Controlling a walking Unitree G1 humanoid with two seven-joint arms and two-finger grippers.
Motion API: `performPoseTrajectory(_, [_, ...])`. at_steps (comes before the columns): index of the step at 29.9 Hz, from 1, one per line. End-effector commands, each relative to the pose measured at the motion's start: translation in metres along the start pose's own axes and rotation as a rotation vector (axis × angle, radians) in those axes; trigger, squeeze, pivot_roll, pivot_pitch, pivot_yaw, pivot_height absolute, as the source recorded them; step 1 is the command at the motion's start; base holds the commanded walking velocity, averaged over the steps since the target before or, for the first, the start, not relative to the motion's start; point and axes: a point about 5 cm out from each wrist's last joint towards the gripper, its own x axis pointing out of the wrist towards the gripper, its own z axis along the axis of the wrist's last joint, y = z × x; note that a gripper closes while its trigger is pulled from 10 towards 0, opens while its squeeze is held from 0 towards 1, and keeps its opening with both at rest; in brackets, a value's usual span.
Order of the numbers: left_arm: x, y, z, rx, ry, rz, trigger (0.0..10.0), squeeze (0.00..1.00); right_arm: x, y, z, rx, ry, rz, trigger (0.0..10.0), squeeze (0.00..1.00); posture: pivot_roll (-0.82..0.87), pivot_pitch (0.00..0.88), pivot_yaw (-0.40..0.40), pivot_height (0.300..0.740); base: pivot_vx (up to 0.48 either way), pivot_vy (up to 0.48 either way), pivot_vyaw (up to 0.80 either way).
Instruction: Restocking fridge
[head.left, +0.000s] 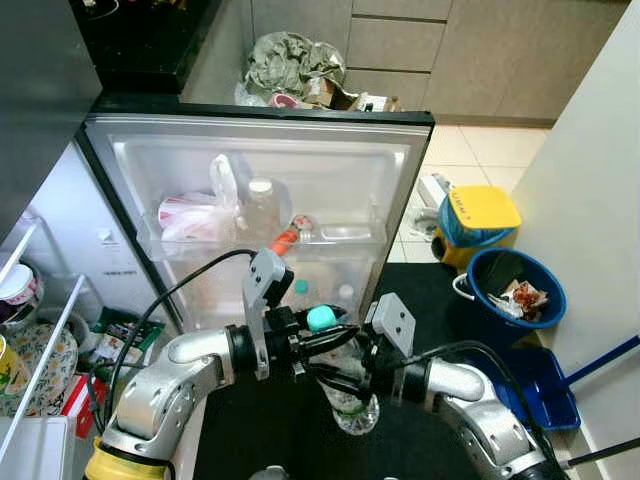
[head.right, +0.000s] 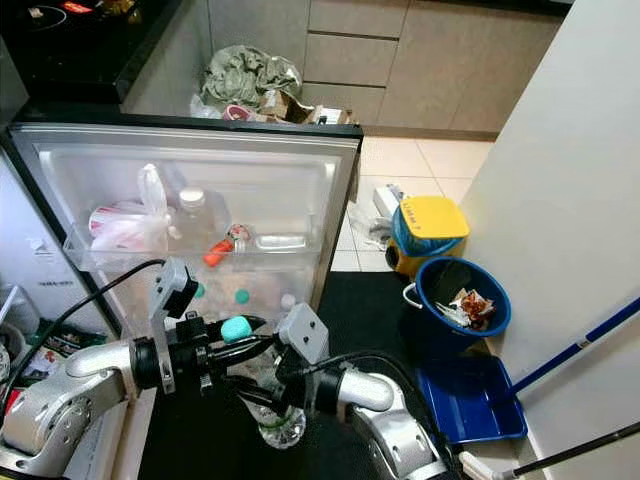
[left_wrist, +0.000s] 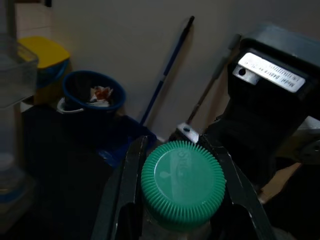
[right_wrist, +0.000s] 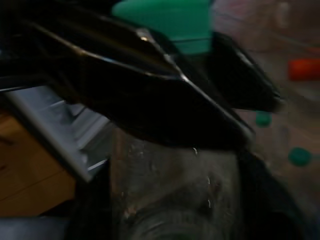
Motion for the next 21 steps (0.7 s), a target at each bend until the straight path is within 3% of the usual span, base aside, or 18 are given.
performPoseTrajectory(1, [-0.003,0.004,-0.014,-0.017,0.041,0.068,10.0,0.0,-0.013,-0.017,0.001,-0.002,-0.007,-0.117,10.0,0.0,0.0,0.046,-0.071,0.74,0.0,0.0,0.0])
performPoseTrajectory(6, [-0.003,0.013,-0.022,-0.018,0.045,0.192,10.0,0.0,-0.018,-0.021,0.002,0.019,-0.025,-0.144,10.0,0.0,-0.01,0.049,-0.069,0.74,0.0,0.0,0.0])
performPoseTrajectory(9, [-0.005,0.025,-0.041,-0.02,0.086,0.358,10.0,0.0,-0.024,-0.018,0.006,0.047,-0.061,-0.131,10.0,0.0,-0.01,0.051,-0.072,0.74,0.0,0.0,0.0])
performPoseTrajectory(13, [-0.006,0.025,-0.047,-0.045,0.088,0.391,10.0,0.0,-0.026,-0.018,0.009,0.042,-0.076,-0.137,10.0,0.0,-0.01,0.057,-0.074,0.74,0.0,0.0,0.0])
performPoseTrajectory(14, [-0.006,0.023,-0.049,-0.062,0.08,0.393,10.0,0.0,-0.026,-0.02,0.01,0.04,-0.081,-0.156,10.0,0.69,-0.01,0.054,-0.072,0.74,0.0,0.0,0.0])
performPoseTrajectory(16, [-0.005,0.019,-0.05,-0.088,0.066,0.388,10.0,0.0,-0.026,-0.022,0.011,0.023,-0.084,-0.165,10.0,0.69,-0.01,0.055,-0.071,0.74,0.0,0.0,0.0])
performPoseTrajectory(17, [-0.005,0.018,-0.05,-0.087,0.063,0.38,10.0,0.0,-0.025,-0.023,0.01,0.02,-0.079,-0.171,10.0,1.0,-0.01,0.054,-0.069,0.74,0.0,0.0,0.0])
performPoseTrajectory(19, [-0.005,0.017,-0.049,-0.085,0.063,0.376,10.0,0.0,-0.025,-0.023,0.01,0.019,-0.076,-0.174,10.0,1.0,-0.01,0.054,-0.069,0.74,0.0,0.0,0.0])
performPoseTrajectory(20, [-0.008,0.02,-0.05,-0.076,0.066,0.404,10.0,0.0,-0.025,-0.026,0.009,0.018,-0.073,-0.196,10.0,0.39,0.0,0.054,-0.067,0.74,0.0,0.0,0.0])
performPoseTrajectory(21, [-0.011,0.025,-0.052,-0.065,0.072,0.452,10.0,0.0,-0.026,-0.03,0.009,0.017,-0.074,-0.227,10.0,0.0,0.0,0.054,-0.067,0.74,0.0,0.0,0.0])
